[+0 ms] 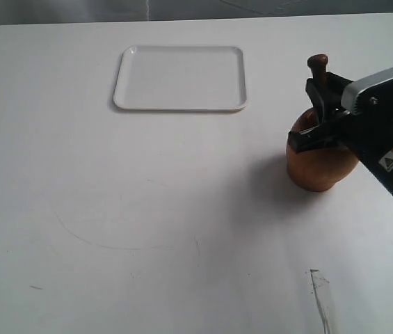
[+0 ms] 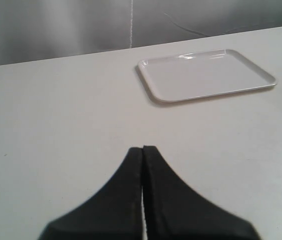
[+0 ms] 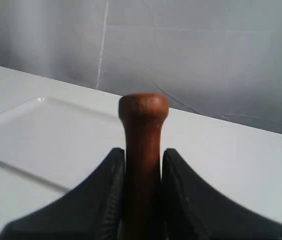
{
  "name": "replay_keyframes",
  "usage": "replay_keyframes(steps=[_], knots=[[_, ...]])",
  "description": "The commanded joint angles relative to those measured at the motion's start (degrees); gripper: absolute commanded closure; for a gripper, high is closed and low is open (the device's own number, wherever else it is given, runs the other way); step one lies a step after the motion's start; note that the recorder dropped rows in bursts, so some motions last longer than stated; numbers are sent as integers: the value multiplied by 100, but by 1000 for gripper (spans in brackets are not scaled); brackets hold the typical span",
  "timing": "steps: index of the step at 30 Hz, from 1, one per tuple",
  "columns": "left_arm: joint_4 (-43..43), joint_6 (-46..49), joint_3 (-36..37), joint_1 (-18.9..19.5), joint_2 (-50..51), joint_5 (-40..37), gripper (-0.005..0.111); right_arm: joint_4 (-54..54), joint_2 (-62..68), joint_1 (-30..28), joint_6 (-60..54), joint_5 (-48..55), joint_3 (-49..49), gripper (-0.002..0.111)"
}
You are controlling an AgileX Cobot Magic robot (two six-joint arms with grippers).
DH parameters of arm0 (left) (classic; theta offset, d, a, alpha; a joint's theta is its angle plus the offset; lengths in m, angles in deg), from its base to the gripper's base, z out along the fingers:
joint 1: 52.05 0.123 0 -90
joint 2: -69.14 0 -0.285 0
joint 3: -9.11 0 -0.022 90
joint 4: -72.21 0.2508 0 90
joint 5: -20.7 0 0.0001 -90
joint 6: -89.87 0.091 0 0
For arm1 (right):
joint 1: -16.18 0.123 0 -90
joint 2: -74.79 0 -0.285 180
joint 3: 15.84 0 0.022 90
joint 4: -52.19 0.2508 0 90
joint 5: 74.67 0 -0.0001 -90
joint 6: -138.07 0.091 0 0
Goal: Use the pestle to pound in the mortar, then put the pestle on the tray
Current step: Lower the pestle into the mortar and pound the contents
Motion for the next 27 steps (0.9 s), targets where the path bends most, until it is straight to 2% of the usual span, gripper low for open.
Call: replay_keyframes(steps=[1,7,13,17,27], knots=[[-42,-47,3,-44,-7,17,107,-42,-717,-13,86,-239,-58,108],[-42,-47,3,-44,-7,17,107,-96,-2513,-13,36,-81,-58,108],[-42,-47,3,-44,-7,17,107,-101,-3358,-13,-301,951,-58,108],[-42,-47,3,-44,-7,17,107,-101,-3050,-13,-388,1256,-58,108],[-42,-47,3,-44,-7,17,107,-24,-1036,-13,-339,757,-58,108]])
